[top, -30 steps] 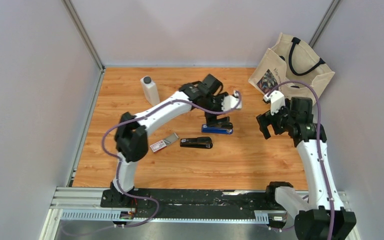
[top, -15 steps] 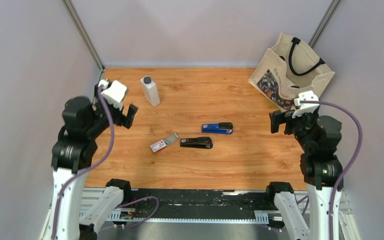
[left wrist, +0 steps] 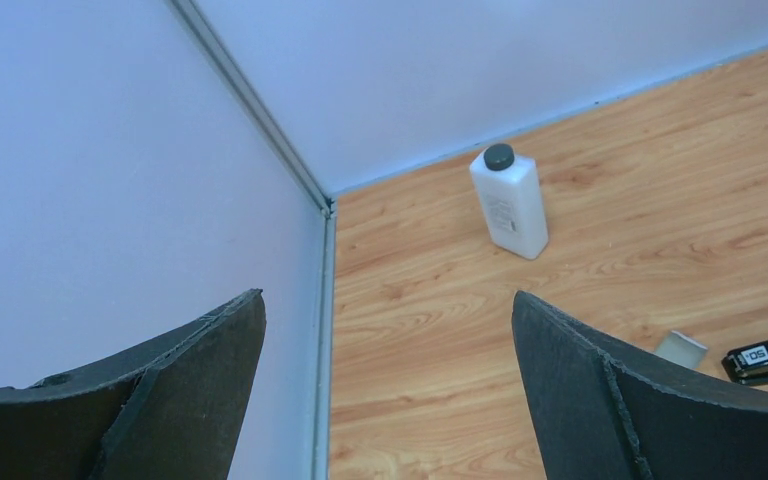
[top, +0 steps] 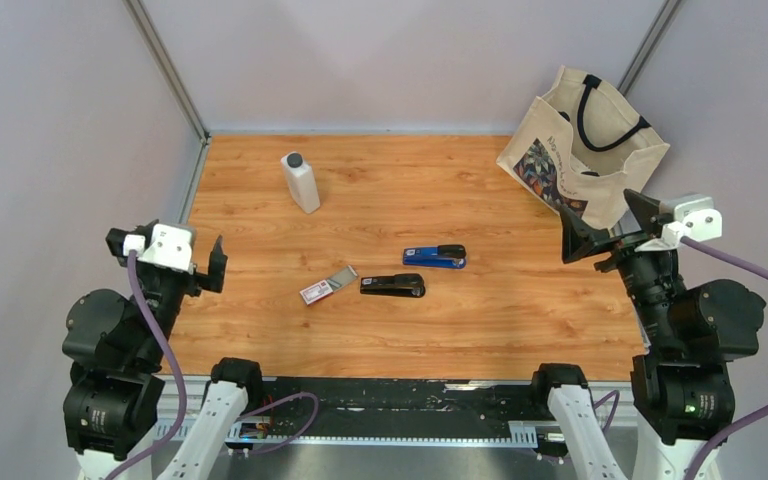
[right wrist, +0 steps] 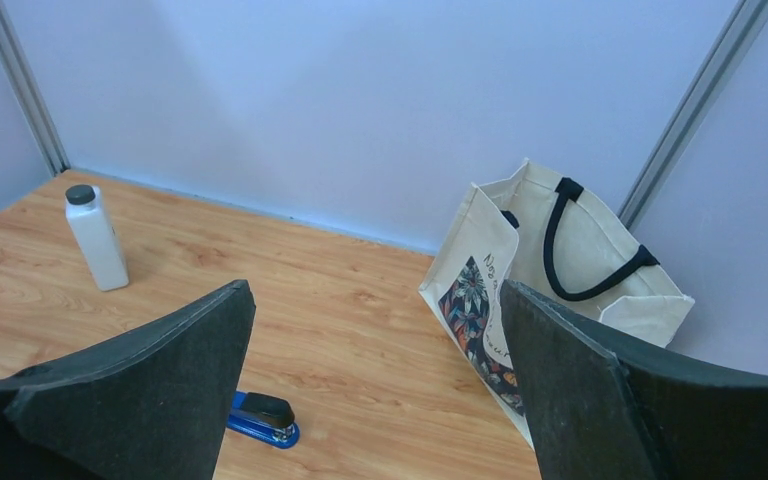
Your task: Load the staples into the stapler
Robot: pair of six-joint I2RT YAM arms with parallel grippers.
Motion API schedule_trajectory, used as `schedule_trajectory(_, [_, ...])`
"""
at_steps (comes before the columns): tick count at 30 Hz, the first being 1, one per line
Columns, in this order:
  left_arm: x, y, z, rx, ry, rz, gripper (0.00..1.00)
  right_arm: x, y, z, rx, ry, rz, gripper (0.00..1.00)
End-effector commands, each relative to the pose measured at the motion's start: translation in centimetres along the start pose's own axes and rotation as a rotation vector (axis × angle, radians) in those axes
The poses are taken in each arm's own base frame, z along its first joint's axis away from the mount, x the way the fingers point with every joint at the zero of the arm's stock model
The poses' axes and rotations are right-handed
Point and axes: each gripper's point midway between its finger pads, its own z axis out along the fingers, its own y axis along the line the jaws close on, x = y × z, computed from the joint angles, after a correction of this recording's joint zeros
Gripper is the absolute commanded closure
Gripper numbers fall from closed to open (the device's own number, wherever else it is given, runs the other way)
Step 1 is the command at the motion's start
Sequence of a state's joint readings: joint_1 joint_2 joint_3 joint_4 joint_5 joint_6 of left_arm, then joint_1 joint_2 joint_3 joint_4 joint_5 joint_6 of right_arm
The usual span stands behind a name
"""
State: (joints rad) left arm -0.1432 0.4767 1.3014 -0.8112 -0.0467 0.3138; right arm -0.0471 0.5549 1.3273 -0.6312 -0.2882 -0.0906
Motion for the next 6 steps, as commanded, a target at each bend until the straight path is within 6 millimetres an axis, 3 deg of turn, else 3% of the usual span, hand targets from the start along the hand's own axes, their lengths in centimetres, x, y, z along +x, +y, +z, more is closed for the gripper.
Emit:
schedule_trajectory(1, [2.1,0.3,0.2,-0.047,0.069,-0.026,0.00,1.0,-0.6,0.6,0.029,0.040,0.029,0.00])
schedule_trajectory(6, [2.8,0.0,1.3,-0.045,0.094,-0.039,0.00,1.5,-0.8,0.5,0.044,0.051,0.029,0.00])
